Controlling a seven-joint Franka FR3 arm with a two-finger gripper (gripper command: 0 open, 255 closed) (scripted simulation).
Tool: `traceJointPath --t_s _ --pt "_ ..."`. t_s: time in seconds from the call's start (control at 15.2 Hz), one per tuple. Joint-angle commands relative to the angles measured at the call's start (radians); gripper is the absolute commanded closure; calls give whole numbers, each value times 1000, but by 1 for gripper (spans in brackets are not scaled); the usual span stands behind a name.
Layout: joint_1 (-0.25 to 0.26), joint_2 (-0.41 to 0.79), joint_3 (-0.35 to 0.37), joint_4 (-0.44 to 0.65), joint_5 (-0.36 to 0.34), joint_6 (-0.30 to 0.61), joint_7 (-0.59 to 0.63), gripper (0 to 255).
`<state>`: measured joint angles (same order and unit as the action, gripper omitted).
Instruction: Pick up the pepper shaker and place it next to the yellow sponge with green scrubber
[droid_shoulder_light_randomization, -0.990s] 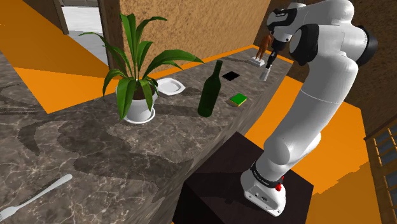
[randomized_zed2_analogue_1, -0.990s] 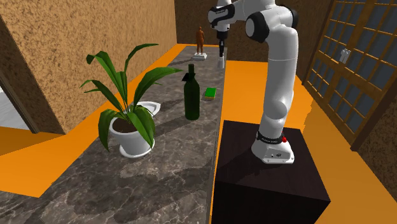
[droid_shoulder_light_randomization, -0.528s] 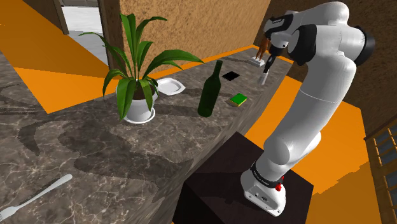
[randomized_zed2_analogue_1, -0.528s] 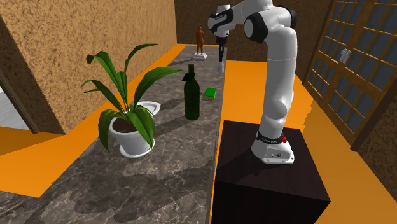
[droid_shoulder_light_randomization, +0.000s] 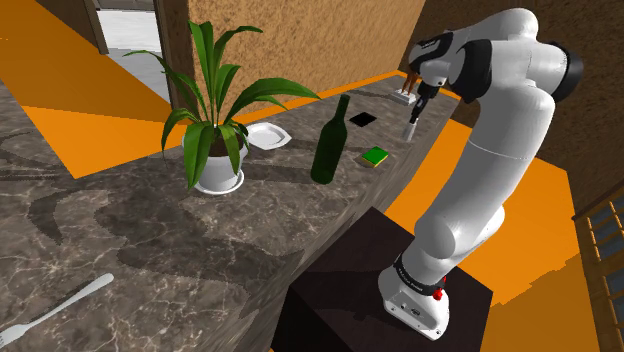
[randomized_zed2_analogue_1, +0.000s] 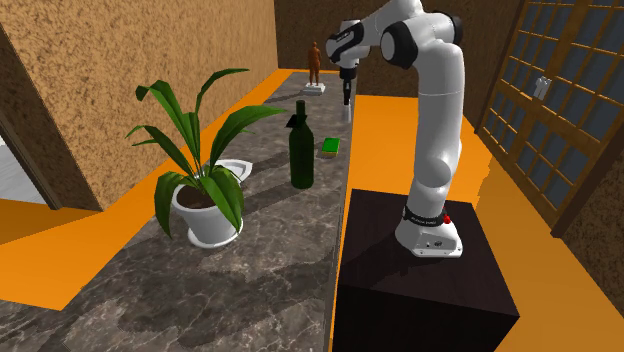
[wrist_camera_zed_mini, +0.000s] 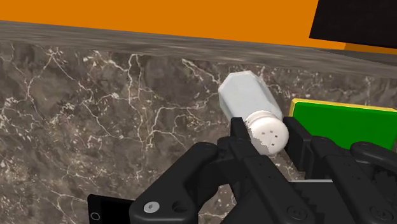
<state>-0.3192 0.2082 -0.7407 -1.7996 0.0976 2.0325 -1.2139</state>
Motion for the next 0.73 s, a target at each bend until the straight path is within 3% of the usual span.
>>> traceJointPath --t_s 0.0,0.66 --pt "0 5 2 -25 5 29 -3 255" --pt "-15 59 18 -104 51 149 -29 255"
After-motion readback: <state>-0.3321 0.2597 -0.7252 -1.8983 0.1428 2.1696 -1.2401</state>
